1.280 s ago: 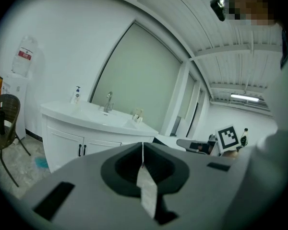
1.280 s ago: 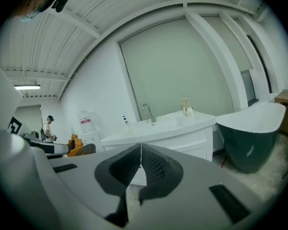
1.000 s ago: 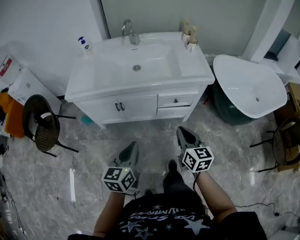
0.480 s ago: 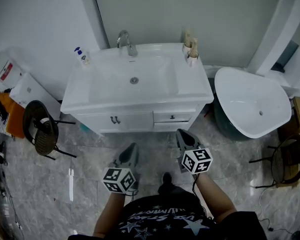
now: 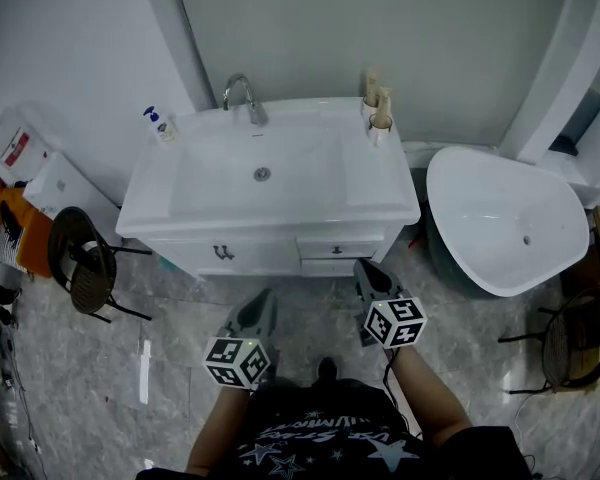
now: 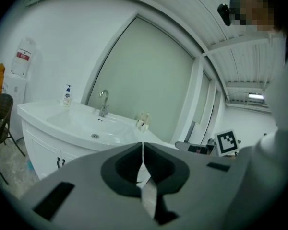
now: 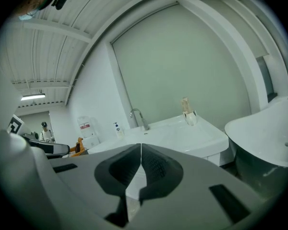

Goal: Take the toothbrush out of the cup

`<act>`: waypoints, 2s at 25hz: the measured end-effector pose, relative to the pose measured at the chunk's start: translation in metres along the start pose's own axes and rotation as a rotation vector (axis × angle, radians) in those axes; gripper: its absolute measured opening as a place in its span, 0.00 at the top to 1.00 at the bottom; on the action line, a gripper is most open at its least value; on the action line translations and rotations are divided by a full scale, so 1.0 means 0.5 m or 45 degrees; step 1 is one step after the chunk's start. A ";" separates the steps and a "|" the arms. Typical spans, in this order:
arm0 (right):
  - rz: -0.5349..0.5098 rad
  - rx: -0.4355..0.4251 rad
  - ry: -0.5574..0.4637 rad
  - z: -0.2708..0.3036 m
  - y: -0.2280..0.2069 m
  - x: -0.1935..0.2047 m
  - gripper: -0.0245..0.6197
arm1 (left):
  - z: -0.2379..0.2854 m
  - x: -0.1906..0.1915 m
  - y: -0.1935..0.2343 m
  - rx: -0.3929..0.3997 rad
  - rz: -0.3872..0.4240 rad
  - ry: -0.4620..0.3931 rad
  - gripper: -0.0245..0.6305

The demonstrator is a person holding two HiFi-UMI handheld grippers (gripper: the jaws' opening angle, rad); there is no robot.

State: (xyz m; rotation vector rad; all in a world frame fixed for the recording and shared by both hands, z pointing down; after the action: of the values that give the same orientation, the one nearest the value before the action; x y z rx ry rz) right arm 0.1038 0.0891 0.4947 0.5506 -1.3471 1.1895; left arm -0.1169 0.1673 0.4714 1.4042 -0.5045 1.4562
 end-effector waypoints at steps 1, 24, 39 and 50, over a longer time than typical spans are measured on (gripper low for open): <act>0.005 0.001 -0.003 0.002 -0.006 -0.003 0.94 | 0.005 0.001 -0.001 -0.003 -0.001 0.002 0.93; 0.002 0.118 0.018 0.132 -0.103 -0.045 0.94 | 0.198 -0.048 0.079 0.089 -0.030 0.053 0.93; -0.145 0.195 0.064 0.384 -0.093 -0.124 0.94 | 0.371 -0.154 0.293 0.139 -0.080 0.073 0.93; -0.115 0.326 0.060 0.470 -0.125 -0.153 0.94 | 0.478 -0.199 0.379 0.255 -0.078 0.115 0.93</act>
State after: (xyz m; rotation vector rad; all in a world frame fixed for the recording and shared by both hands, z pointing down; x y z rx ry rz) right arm 0.0697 -0.1636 0.4951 0.7528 -1.1254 1.3006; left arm -0.1792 -0.1461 0.5005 1.4879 -0.2617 1.5462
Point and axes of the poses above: the fingertips, and each gripper's own axes: z forward along the fingers, y to its left, x out of its underside, the point moved 4 cm from there along -z, backward along the fingers, and after that the axes turned 6 degrees about x, right-handed, at the moved point
